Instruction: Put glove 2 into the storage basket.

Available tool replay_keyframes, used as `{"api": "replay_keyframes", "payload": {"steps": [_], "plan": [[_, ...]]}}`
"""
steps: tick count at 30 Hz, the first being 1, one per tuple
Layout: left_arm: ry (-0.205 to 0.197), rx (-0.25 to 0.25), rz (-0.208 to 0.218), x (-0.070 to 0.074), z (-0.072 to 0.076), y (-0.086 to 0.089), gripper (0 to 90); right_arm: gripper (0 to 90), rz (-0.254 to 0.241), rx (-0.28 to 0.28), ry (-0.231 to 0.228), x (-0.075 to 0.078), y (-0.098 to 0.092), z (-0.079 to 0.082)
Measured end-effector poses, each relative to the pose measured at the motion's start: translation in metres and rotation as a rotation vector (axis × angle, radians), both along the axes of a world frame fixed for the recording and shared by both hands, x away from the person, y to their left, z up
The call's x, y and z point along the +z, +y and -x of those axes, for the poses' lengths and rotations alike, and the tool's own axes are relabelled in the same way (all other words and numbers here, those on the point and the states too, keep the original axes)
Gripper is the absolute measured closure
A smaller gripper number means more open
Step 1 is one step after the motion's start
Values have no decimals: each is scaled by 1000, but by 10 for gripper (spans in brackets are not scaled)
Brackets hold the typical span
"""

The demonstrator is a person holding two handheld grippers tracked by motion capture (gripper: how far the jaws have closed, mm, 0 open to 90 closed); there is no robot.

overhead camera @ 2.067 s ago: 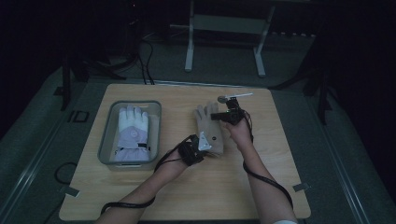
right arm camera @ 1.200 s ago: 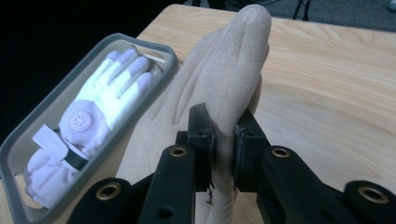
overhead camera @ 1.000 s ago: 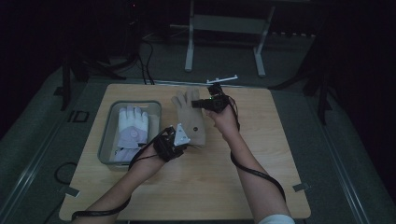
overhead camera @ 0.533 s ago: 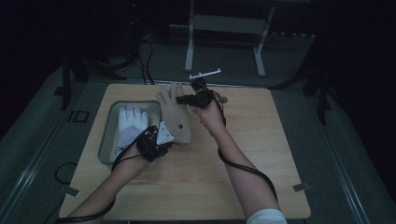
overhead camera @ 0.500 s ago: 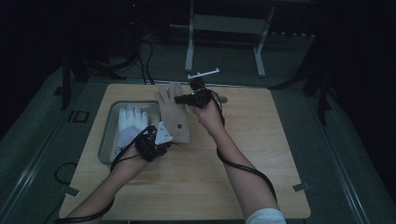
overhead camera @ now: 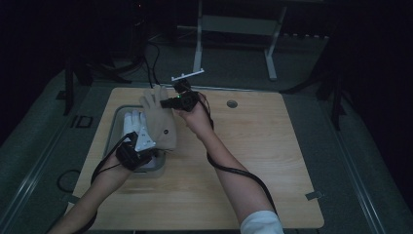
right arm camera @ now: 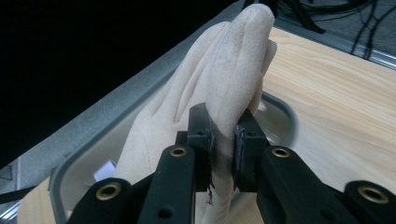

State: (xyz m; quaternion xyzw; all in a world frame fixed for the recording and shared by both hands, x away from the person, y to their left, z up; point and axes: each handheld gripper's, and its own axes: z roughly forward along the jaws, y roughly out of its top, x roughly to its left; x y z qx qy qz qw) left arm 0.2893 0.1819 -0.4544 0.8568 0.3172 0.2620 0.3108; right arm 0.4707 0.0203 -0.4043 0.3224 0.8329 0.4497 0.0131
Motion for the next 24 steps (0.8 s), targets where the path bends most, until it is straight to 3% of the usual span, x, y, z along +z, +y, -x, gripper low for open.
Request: {"api": "replay_keyframes", "payload": {"steps": [9,13,24], "plan": [[17,49,8,-6,13,32,812,802,12,49,7,-5,40,5],[33,66,-1,-12,15,41,812,802,39,71,2,-11,56,8],[105,77,-9,-37,5,47,811,801,105,49,46,-49,74,-3]]}}
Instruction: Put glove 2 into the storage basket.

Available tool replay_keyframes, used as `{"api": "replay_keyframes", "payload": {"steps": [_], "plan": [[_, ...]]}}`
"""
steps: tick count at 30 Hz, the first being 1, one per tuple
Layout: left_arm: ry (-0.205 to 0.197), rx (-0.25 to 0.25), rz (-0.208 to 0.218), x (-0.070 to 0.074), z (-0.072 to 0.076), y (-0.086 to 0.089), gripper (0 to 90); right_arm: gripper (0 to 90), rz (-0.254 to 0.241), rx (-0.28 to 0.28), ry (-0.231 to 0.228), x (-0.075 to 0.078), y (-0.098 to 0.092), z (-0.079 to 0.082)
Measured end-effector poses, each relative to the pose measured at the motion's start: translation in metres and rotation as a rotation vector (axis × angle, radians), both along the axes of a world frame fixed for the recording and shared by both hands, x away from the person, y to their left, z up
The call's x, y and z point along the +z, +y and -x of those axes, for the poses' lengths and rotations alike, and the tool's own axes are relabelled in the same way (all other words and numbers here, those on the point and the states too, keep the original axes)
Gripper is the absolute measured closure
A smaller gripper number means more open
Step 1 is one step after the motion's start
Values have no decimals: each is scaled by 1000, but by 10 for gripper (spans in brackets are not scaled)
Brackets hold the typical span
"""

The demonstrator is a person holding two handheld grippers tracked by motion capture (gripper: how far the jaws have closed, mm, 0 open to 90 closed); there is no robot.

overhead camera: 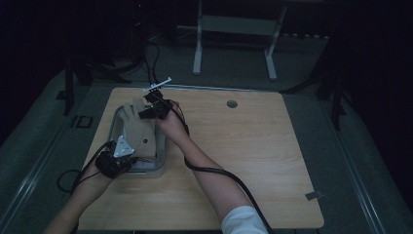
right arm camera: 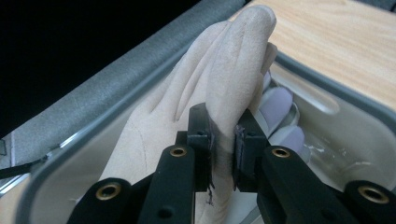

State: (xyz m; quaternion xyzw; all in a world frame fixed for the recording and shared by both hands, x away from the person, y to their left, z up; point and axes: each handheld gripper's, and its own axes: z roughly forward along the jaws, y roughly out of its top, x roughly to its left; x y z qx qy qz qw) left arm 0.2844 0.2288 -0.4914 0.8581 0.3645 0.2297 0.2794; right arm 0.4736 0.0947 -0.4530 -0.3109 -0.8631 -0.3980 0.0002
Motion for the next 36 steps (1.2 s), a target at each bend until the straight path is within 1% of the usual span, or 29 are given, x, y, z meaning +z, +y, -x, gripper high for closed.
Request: {"api": "replay_keyframes", "payload": {"steps": [1,3,4,8,10,13,16,18,19,20,21,22,23,24,25,27,28,29,30,31,33,34,35,36], "plan": [[8,-4,-5,-3,-1,1,811,801,-2,-2,9,-4,0,-2],[20,-2,2,-6,-3,2,811,801,9,-8,21,-11,2,-4],[25,-1,2,-7,-4,2,810,801,24,-10,25,-14,3,-5],[42,-2,6,-8,-6,3,810,800,65,-23,24,-25,6,-7],[61,-2,4,-8,-8,2,809,798,77,-28,29,-30,5,-9],[87,-5,-2,-7,-11,1,807,794,80,-31,38,-33,3,-10],[99,-9,-9,-7,-13,0,806,778,86,-29,29,-34,4,-9],[99,-8,-7,-7,-13,0,805,761,86,-27,27,-33,4,-9],[101,-8,-1,-7,-12,0,805,744,83,-23,29,-33,3,-9],[102,-9,5,-7,-12,0,798,682,78,-11,35,-31,1,-9],[103,-9,10,-7,-12,1,791,640,73,0,33,-30,0,-9],[106,-8,23,-8,-12,2,785,629,69,-1,30,-29,-2,-9],[104,-8,27,-7,-12,3,782,612,60,4,39,-29,-4,-10],[104,-9,37,-7,-11,4,775,575,50,8,47,-29,-6,-10],[107,-10,46,-7,-11,4,761,548,52,11,42,-29,-7,-9],[116,-4,64,-7,-11,6,703,485,67,27,28,-28,-8,-8],[114,1,71,-6,-11,6,681,451,73,35,16,-28,-8,-7],[109,15,78,-6,-11,7,640,395,75,46,-1,-27,-9,-7],[109,27,96,-5,-11,8,582,377,76,53,-15,-26,-11,-6],[105,29,106,-3,-11,9,531,374,66,57,-31,-25,-13,-5],[88,42,111,-1,-9,9,458,324,47,65,-46,-23,-18,-4],[86,55,113,1,-9,9,393,302,42,63,-50,-21,-21,-4],[87,59,119,2,-9,10,331,281,34,77,-54,-20,-23,-3],[90,62,119,3,-9,10,283,240,31,88,-56,-19,-26,-3]]}}
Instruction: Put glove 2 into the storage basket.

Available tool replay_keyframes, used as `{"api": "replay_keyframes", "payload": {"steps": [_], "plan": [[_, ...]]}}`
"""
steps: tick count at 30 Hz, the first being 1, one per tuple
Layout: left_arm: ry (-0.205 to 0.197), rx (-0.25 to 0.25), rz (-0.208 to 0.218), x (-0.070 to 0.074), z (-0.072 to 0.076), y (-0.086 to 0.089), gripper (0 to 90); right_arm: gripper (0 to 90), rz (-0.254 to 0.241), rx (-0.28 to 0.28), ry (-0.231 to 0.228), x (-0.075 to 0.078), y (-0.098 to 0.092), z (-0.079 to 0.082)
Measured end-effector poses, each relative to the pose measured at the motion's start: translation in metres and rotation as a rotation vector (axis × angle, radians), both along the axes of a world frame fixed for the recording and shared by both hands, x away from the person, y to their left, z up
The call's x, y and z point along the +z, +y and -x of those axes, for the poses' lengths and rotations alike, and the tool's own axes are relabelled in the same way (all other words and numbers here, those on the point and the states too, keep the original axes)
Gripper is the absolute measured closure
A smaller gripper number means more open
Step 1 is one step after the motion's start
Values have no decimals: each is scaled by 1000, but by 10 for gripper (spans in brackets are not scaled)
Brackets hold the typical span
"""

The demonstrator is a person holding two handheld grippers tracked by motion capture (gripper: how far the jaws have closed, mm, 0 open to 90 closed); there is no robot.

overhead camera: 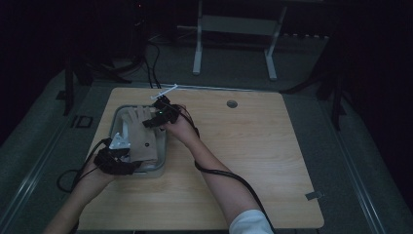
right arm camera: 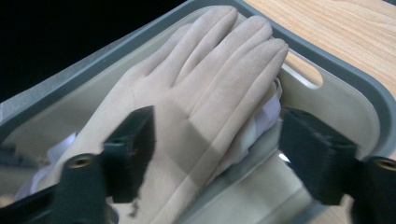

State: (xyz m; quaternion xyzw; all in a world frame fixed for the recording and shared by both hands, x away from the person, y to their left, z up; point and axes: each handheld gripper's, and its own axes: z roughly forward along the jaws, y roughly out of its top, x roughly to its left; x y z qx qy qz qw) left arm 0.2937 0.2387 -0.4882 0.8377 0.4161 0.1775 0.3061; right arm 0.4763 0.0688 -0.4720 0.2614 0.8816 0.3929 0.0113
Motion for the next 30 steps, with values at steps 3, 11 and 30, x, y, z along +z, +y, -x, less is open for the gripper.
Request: {"api": "replay_keyframes", "payload": {"steps": [3,11,30], "plan": [[2,8,12,2,0,1,193,181,3,-8,-26,2,-7,1],[-63,9,136,18,7,1,98,154,-11,27,-91,4,-24,9],[-96,-161,235,26,13,-64,98,158,-30,20,-121,5,-83,27]]}}
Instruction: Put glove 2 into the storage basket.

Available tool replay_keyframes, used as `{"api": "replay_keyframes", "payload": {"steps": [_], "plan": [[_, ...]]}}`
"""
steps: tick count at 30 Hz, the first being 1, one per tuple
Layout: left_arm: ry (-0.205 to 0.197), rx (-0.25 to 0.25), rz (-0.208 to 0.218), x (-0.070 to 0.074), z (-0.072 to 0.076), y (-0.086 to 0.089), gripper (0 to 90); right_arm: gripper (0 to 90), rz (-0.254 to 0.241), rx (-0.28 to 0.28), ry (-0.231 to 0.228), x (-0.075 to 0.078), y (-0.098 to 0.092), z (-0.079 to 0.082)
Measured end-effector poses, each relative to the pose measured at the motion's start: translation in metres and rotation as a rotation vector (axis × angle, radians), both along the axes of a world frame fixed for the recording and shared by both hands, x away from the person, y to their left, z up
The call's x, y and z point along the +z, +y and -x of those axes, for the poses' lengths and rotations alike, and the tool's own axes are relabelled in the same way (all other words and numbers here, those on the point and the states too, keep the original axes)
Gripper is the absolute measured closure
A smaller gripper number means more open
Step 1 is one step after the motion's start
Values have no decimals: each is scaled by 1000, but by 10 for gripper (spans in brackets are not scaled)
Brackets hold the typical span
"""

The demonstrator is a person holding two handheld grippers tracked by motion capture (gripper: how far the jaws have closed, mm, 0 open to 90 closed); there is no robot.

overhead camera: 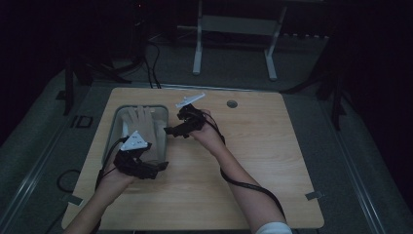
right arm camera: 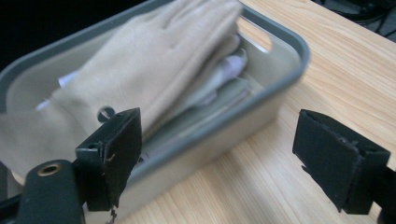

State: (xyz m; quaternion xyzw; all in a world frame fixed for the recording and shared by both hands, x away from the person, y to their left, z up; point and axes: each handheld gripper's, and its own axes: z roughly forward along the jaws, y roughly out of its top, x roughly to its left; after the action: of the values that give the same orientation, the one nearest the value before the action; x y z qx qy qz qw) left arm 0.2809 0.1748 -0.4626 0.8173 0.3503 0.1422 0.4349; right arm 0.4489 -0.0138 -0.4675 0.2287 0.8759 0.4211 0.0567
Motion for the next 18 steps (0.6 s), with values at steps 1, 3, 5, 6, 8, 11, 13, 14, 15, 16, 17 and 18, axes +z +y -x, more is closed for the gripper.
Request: {"api": "replay_keyframes", "payload": {"steps": [1,3,5,6,8,11,13,14,15,16,17,18], "plan": [[1,-11,-1,-1,0,-3,98,158,-1,-1,3,-1,-4,1],[1,-31,-1,-3,0,-10,98,158,0,0,3,-3,-10,2],[3,-71,4,-5,1,-17,98,158,16,-6,-9,-5,-16,4],[2,-87,2,-7,1,-20,98,158,22,-8,-12,-7,-19,4],[0,-106,4,-11,1,-26,98,158,24,-18,-6,-10,-25,5],[-3,-125,2,-16,1,-34,98,158,28,-22,2,-15,-33,7],[-1,-143,3,-20,1,-39,98,158,23,-23,4,-18,-38,8],[0,-152,-4,-21,1,-42,98,158,24,-23,4,-20,-41,9],[-1,-161,-9,-23,2,-45,98,157,20,-22,8,-21,-43,10],[-1,-161,-9,-23,2,-45,98,157,20,-22,8,-21,-43,10],[11,-177,-17,-26,2,-51,98,156,25,-22,4,-24,-47,11],[11,-177,-17,-26,2,-51,98,156,25,-22,4,-24,-47,11]]}}
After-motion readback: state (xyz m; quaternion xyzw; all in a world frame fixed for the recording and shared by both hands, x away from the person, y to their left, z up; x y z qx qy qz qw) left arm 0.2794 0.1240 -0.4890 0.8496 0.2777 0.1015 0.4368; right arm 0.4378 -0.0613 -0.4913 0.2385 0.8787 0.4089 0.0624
